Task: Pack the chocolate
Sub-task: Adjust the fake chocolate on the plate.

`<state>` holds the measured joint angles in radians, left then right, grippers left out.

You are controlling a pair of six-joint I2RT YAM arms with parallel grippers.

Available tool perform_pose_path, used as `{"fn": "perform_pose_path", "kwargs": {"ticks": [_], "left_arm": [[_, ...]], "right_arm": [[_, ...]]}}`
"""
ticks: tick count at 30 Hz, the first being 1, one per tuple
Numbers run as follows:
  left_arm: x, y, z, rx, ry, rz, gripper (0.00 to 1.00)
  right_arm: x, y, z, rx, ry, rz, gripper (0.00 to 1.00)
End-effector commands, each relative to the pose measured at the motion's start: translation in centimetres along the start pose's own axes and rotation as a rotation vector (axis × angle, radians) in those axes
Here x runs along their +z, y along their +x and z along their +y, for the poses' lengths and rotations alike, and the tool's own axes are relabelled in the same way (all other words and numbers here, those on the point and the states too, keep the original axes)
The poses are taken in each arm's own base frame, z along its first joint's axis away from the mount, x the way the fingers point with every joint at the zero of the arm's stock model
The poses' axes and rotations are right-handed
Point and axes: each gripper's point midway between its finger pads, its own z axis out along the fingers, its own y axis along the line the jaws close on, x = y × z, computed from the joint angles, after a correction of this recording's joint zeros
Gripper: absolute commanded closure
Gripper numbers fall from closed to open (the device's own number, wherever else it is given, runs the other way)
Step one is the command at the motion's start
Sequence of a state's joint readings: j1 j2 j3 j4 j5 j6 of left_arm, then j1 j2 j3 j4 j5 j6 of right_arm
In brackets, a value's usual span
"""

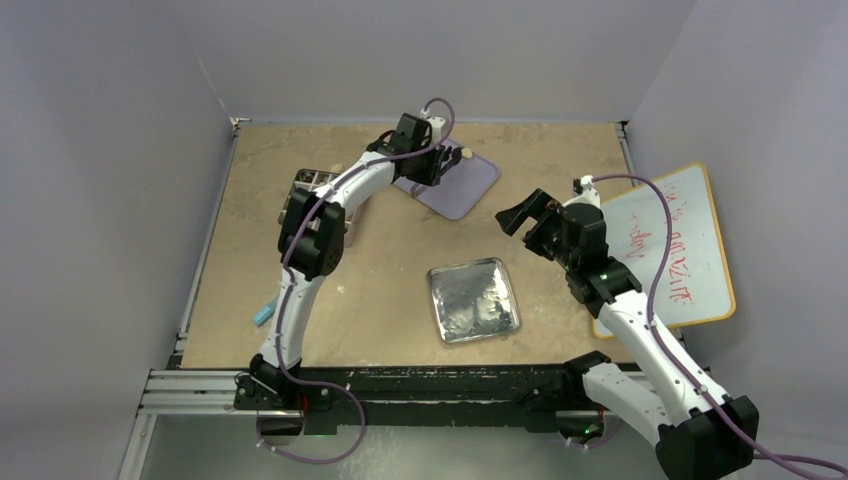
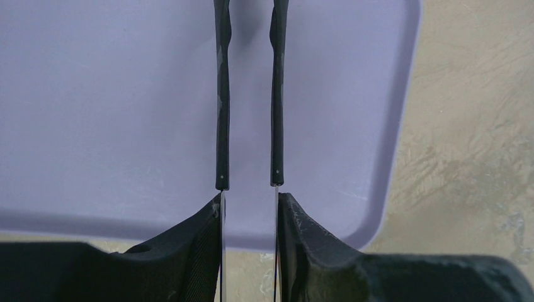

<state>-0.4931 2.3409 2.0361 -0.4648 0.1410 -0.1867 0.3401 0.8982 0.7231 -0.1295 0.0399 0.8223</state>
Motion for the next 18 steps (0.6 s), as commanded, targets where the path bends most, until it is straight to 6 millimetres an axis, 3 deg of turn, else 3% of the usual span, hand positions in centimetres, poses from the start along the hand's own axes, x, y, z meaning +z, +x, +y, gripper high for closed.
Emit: {"fn": "perform_pose_path", "kwargs": {"ticks": [1,8,18], "left_arm": [[0.1,-4.1,-0.2,0.090,0.021,-0.134,0.68],[2.7,-3.3,0.9,0.120,0.003,-0.121,0.66],[3.8,-3.3,2.2,0.124,-0.012,-0.138,0.66]], "right_arm": [[-0.3,-1.8,1.3,-0.028,-0.018,-0.054,0.02],[0.0,-1.9,1.3,-0.033,-0.010,-0.049,0.02],[0.5,-1.9,1.1,-0.035,0.005,-0.044,0.02]]}}
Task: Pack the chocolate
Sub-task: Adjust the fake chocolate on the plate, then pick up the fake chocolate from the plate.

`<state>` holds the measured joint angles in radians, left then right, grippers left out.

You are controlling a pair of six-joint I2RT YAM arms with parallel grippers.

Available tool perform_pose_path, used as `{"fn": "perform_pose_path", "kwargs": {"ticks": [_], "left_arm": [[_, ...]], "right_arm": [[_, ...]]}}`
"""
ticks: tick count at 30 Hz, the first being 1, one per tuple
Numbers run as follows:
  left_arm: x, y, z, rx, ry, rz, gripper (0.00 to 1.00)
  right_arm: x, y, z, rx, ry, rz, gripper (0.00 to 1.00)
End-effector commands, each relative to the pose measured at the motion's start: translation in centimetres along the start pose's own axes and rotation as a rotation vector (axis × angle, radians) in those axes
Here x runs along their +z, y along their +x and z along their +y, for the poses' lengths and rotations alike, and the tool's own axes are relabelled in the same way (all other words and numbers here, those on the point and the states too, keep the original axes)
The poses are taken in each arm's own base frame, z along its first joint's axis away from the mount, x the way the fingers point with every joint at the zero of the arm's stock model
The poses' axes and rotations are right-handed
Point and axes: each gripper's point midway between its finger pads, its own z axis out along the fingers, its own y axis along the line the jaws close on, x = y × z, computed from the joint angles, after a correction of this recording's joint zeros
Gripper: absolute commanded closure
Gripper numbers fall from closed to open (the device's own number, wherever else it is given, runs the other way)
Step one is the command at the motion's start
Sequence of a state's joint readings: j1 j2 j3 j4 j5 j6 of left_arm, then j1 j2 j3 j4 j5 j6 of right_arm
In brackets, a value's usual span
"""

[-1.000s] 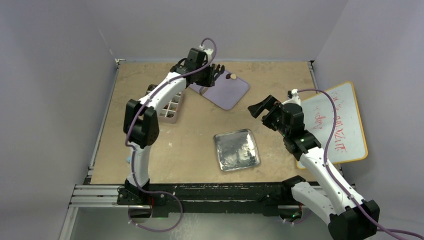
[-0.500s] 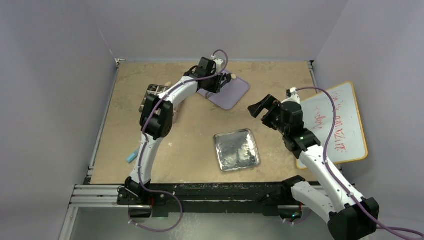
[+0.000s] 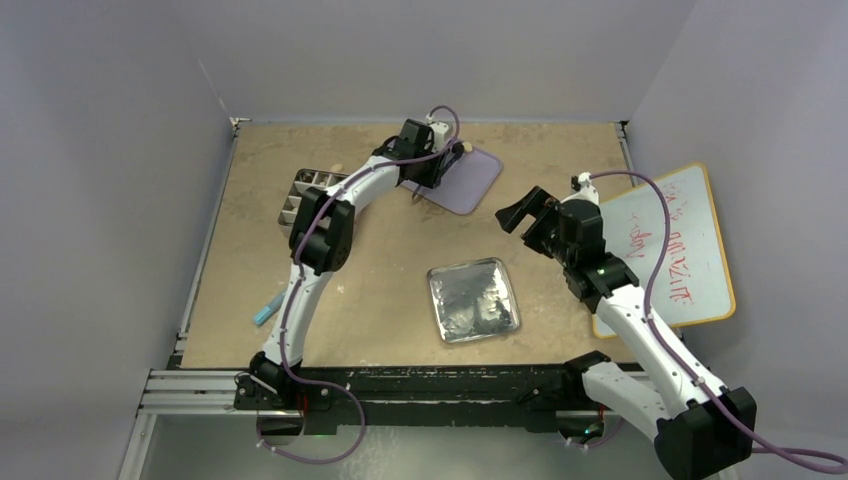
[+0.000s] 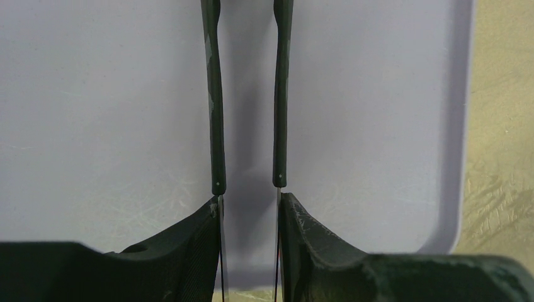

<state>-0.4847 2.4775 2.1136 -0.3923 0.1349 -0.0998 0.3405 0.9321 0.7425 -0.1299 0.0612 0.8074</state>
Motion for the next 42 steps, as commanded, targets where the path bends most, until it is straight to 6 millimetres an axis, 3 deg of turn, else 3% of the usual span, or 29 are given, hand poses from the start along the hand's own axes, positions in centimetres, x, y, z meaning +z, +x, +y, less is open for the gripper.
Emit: {"fn": "perform_pose_path", "kwargs": {"ticks": [1,9,17,21,31,42], "left_arm": [[-0.6,-4.0,0.8,0.041,-0.007,-0.121,0.67],[-1.8,-5.0,0.5,0.037,-0.004,-0.164,0.69],[-2.8,-7.1,-3.0,0.045,0.055,-0.224,0.68],[-2.7,-7.8,-3.5,0.033,0.045,-0.240,0.66],[-2.0,-7.2,-4.5,0.041,0.065,-0.233,0.64],[-6.1,-10.7,-6.4,-0.028,0.087,-0.314,0.65]], "right_arm": [[0.0,-1.6,1.3,-0.019,-0.019,-0.039,0.02],[0.4,-1.4,1.3,-0.013,-0.017,-0.032,0.02],[0.4,-1.6,1.3,-0.014,-0.017,-0.040,0.02],[0.4,-1.6,1.4,-0.013,-0.019,-0.039,0.02],[0.2,-1.6,1.3,-0.018,-0.020,-0.040,0.02],[0.4,-1.5,1.3,-0.021,-0.020,-0.038,0.03]]}}
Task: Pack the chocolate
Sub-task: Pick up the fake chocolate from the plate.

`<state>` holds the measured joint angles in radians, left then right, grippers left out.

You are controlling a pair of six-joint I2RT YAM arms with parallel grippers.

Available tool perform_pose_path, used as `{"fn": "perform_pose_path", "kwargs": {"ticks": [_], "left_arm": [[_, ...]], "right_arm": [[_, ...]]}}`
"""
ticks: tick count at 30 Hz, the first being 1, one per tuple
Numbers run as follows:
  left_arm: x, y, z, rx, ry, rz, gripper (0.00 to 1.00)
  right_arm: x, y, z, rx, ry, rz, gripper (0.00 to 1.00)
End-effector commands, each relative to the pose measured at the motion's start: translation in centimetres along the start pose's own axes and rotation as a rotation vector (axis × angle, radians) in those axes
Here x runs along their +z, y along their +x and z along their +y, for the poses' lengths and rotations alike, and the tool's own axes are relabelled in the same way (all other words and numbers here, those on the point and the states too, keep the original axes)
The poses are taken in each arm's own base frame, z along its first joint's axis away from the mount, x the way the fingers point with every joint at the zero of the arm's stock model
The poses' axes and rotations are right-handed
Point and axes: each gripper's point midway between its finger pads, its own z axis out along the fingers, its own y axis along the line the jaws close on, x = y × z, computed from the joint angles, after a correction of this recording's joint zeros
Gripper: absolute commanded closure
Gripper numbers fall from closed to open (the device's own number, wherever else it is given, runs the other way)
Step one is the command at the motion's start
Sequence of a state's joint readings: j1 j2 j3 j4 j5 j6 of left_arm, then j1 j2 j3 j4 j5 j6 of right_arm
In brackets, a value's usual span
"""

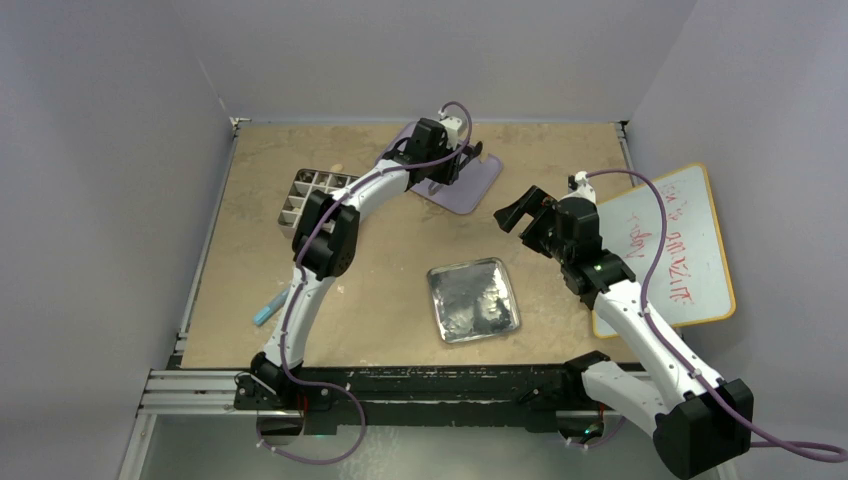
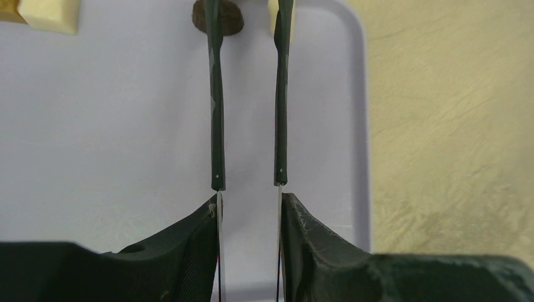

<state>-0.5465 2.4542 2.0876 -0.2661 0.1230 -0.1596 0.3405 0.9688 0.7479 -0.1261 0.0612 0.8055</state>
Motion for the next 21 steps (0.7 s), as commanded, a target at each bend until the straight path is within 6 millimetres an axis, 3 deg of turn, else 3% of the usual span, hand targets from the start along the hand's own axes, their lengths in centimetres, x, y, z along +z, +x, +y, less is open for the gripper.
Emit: {"fn": "perform_pose_path", "kwargs": {"ticks": [1,5,21], "left_arm": [[-5.4,-8.8,-2.7,-0.019,0.045,-0.204,0.65],[-5.2,-8.5,-3.4,-0.014,0.061,-0.202,0.65],[-1.1,-4.4,-3.3,-0.011,0.082,-0.123,0.66]], "right_arm": [[-0.4,-1.9,1.7,-0.018,-0.041,-0.056,0.03],[-0.5,-1.9,1.7,-0.019,-0.041,-0.055,0.02],[-1.0,-2.2,1.7,-0.024,-0.041,-0.070,0.02]]}}
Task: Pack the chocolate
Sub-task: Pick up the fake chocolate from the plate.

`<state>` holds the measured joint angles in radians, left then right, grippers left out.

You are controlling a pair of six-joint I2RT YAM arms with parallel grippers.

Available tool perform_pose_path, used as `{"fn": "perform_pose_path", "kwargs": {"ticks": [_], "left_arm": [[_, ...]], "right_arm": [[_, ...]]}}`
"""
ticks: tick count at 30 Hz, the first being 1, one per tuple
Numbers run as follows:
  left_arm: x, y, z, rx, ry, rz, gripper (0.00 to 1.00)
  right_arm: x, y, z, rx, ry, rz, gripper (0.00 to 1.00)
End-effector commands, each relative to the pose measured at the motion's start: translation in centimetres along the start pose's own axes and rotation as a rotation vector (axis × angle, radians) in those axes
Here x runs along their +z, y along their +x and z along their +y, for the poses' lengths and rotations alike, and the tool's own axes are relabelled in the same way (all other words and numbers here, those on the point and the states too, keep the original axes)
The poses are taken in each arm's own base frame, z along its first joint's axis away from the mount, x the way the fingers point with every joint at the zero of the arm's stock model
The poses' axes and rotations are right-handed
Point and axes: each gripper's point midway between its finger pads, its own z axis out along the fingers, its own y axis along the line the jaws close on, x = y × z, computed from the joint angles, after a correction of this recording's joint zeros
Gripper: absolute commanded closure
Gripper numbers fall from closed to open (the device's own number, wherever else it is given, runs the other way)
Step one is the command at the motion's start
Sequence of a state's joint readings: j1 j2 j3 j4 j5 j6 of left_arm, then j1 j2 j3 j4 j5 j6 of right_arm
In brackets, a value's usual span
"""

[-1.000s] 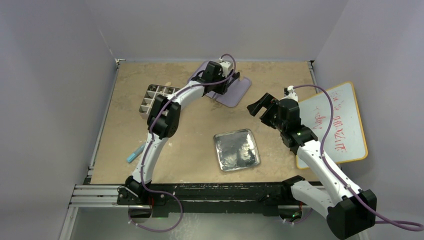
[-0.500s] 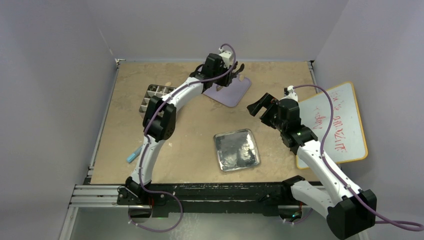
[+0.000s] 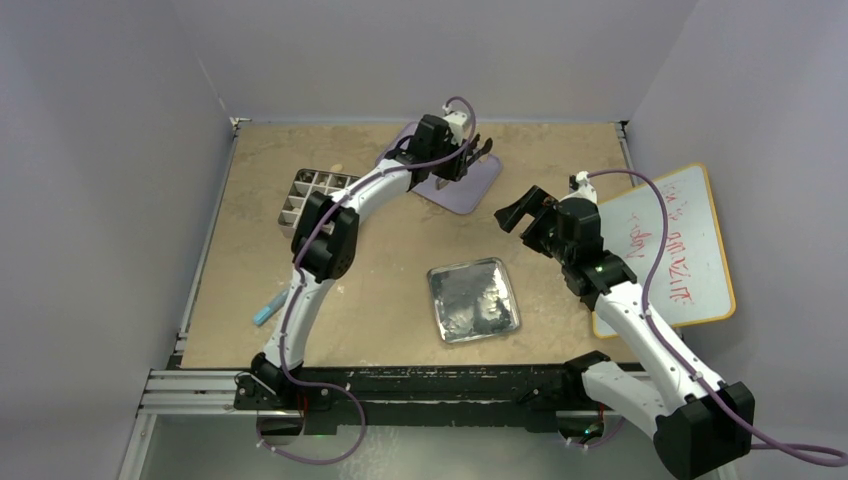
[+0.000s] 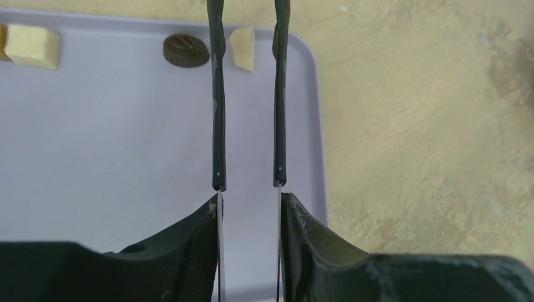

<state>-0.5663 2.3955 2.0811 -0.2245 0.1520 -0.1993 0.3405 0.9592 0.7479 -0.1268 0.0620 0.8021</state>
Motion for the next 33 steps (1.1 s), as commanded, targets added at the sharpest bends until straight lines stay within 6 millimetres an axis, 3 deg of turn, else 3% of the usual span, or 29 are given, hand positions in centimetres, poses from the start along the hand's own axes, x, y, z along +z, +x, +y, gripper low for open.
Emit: {"fn": "perform_pose_path", "kwargs": {"ticks": [1,9,17,24,33], "left_arm": [[1.0,-0.5,-0.5,0.008,0.022,-0.032,0.66],[2.4,1.1,-0.2,0.011,0.030,-0.006,0.67],[2.8,1.8,-0.3,0.001,0.038,0.009,0.76],[0.4,-1.0,-1.3,-0.007,0.052,-0.024,0.89],[-4.1,-3.6,-2.3,-0.072,0.031,-0.046,0.90]], "right_arm": [[-0.8,-2.1,1.6,-0.021,-0.035,-0.065,0.02],[-0.8,-2.2,1.7,-0.014,-0.038,-0.071,0.02],[-0.9,-2.3,1.5,-0.017,-0.033,-0.077,0.02],[-0.9,-2.1,1.4,-0.010,-0.032,-0.075,0.02],[-1.2,-2.2,1.5,0.000,-0.042,-0.084,0.02]]}}
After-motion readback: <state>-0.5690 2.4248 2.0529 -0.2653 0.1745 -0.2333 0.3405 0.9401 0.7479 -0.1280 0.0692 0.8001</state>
